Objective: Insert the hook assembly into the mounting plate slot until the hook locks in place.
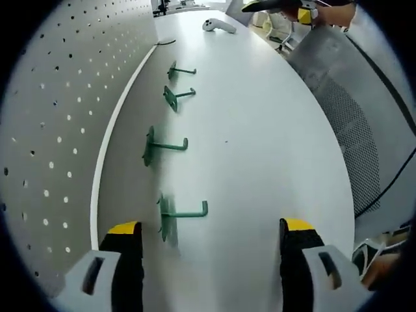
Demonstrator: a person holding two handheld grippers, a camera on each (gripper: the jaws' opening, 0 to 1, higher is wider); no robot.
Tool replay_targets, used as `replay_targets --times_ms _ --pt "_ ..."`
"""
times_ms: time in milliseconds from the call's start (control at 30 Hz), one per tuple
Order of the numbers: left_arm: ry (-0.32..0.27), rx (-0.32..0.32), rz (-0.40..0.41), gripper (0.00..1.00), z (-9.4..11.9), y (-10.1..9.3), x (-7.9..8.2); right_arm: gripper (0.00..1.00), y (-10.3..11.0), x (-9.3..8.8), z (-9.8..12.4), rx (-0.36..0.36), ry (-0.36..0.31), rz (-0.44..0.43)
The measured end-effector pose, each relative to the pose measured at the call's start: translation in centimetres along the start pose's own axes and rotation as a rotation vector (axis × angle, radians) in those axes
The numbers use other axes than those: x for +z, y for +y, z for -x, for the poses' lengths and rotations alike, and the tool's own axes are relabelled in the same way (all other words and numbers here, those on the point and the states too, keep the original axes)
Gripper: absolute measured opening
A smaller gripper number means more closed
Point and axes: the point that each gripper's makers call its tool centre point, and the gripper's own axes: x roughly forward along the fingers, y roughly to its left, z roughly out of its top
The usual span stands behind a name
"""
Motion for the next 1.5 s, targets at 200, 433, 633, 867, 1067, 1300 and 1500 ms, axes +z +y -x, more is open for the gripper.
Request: replay_targets --times_ms 200,433,633,867,1067,1300,1500 --pt "0.010 0.002 -0.002 0.63 0.4 0.7 -0.1 0.73 0.0 0.0 0.0 0.000 -0.001 -0.003" --pt "-0.003 0.040 0.088 0.43 0.6 2.1 -0.1 0.72 0.0 0.0 0.1 -0.001 -0.002 -0.002" --pt "0.002 0.048 0.097 0.35 0.7 2.5 0.0 0.72 -0.1 0.1 0.0 -0.001 -0.001 -0.008" --pt "-0.009 0.071 0.128 0.21 0.7 3.0 0.0 0.72 -0.2 0.0 0.0 -0.004 -0.001 -0.003" --pt "-0.003 0.103 0.140 0.10 0.8 3.4 0.1 0.72 -0.2 0.1 0.0 -0.003 -0.004 -0.003" --pt "0.012 0.137 0.124 0.05 0.7 3.7 0.0 0.71 -0.1 0.1 0.1 -0.002 -0.005 -0.001" --pt "0.023 0.149 0.134 0.04 0.8 3.8 0.0 0.71 -0.5 0.2 0.2 -0.014 -0.017 -0.017"
